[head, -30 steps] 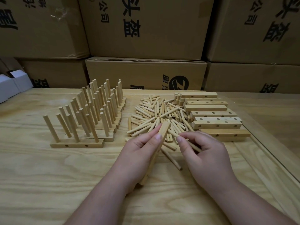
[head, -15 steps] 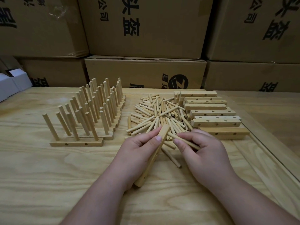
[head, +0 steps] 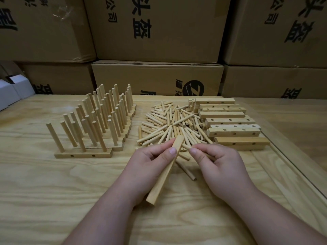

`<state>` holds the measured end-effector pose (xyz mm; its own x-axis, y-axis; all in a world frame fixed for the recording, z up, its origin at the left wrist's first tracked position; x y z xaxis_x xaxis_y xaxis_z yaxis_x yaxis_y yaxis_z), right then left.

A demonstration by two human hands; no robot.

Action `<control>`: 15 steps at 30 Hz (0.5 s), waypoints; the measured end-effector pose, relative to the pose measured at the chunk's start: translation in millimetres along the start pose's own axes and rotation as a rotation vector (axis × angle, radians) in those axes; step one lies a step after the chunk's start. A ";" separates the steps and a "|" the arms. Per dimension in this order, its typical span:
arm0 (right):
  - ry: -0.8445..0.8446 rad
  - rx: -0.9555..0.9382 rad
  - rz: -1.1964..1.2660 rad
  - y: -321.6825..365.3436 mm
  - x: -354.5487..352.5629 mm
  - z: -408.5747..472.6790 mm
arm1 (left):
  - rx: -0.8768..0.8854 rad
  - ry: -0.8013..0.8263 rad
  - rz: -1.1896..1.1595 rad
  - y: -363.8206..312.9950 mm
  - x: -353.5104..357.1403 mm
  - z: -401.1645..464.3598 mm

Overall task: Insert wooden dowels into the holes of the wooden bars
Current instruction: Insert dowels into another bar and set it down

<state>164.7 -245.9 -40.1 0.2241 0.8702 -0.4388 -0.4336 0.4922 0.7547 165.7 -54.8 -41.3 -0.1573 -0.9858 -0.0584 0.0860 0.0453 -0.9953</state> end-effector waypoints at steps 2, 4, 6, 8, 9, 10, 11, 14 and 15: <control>-0.020 -0.031 -0.003 1.9 3.0 -0.6 | -0.057 -0.046 -0.059 -2.7 0.7 -1.9; -0.009 -0.100 -0.056 6.6 4.0 -1.1 | -0.091 -0.072 -0.065 -4.9 0.8 -2.3; 0.037 -0.206 -0.213 14.7 2.2 -2.3 | -0.115 -0.074 -0.061 -4.7 0.4 -1.5; 0.075 -0.305 -0.417 23.5 0.1 -2.3 | -0.134 -0.066 -0.075 -3.4 -0.5 -0.9; 0.085 -0.315 -0.481 26.0 -0.4 -2.2 | -0.134 -0.061 -0.061 -3.2 -0.9 -0.8; 0.096 -0.308 -0.516 27.0 -0.3 -2.4 | -0.130 -0.055 -0.036 -3.1 -1.0 -1.0; 0.111 -0.295 -0.528 26.8 0.4 -2.5 | -0.125 -0.050 -0.012 -3.4 -0.7 -1.3; 0.150 -0.205 -0.414 21.6 3.6 -3.0 | -0.106 -0.050 0.041 -4.3 0.4 -2.6; 0.155 -0.137 -0.338 19.2 3.5 -3.3 | -0.096 -0.055 0.055 -4.8 1.0 -2.9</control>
<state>154.3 -233.5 -28.8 0.2446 0.6408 -0.7277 -0.4729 0.7340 0.4875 162.2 -55.5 -36.8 -0.1000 -0.9887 -0.1115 -0.0015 0.1122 -0.9937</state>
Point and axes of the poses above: each hand's wrist, its own z-axis towards the middle knuckle, its own x-axis out of the palm, y = z × x, the point moved 2 cm from there along z, towards the middle knuckle, and after that the axes turned 2 degrees about y, right-handed, at the moved point
